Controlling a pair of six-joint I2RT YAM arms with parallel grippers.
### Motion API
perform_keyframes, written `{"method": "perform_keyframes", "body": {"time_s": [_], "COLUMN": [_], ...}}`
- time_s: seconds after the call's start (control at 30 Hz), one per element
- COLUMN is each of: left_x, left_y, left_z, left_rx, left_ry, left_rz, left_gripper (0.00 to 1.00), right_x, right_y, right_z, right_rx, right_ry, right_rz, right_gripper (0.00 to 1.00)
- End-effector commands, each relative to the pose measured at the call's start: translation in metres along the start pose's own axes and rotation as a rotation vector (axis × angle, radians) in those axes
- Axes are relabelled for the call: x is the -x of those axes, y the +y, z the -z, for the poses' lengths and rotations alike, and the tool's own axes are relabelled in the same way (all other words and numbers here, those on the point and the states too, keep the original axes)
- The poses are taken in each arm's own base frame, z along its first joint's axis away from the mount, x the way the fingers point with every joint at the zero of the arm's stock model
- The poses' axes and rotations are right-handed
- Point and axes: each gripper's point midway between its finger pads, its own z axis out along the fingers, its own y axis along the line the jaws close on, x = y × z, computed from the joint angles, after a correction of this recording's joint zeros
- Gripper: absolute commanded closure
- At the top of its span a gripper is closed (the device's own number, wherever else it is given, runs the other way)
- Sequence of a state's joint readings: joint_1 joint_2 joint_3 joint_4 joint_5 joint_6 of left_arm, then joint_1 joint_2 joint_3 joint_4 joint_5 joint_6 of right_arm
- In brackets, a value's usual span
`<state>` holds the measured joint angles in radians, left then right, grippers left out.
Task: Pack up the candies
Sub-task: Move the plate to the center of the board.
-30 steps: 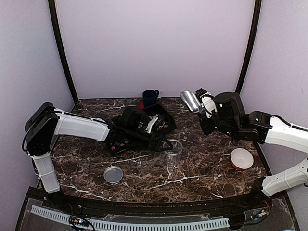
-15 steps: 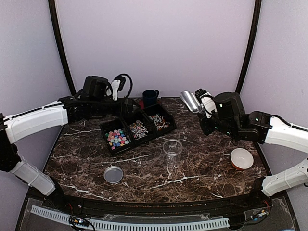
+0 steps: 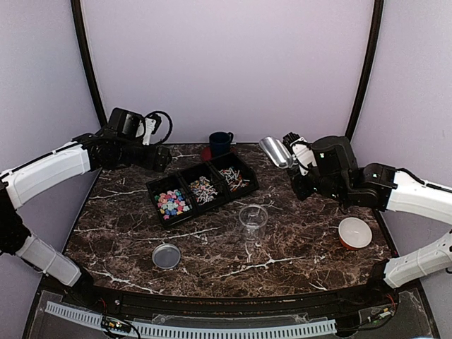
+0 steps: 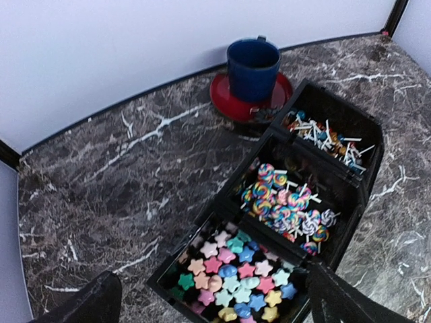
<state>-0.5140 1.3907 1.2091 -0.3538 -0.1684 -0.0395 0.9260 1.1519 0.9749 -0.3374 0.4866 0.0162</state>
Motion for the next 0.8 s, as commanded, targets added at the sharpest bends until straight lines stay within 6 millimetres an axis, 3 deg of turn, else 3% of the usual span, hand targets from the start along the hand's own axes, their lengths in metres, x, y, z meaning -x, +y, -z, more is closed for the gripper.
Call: {"method": "perform_keyframes", "body": {"time_s": [0.0, 0.07, 0.4, 0.67, 0.77], "left_x": [-0.014, -0.017, -0.050, -0.072, -0.081], "left_y": [0.025, 0.028, 0.009, 0.010, 0.010], "left_z": [-0.009, -0.016, -0.078, -0.107, -0.116], "left_rx": [-0.042, -0.062, -0.190, -0.241, -0.239], "left_ry": [0.101, 0.120, 0.335, 0.414, 0.446], "left_rz": [0.050, 0.060, -0.052, -0.091, -0.106], "left_gripper": [0.01, 0.01, 0.01, 0.01, 0.06], "right_x": [0.012, 0.011, 0.005, -0.003, -0.004], "right_y": [0.000, 0.002, 0.013, 0.020, 0.022], "right_z": [0.001, 0.001, -0.004, -0.004, -0.004], "right_rx": [0.015, 0.024, 0.072, 0.114, 0.122], "right_ry": [-0.042, -0.040, -0.019, -0.009, -0.009], "right_rz": [-0.024, -0.026, -0.028, -0.040, -0.041], "right_gripper": [1.00, 1.00, 1.00, 1.00, 1.00]}}
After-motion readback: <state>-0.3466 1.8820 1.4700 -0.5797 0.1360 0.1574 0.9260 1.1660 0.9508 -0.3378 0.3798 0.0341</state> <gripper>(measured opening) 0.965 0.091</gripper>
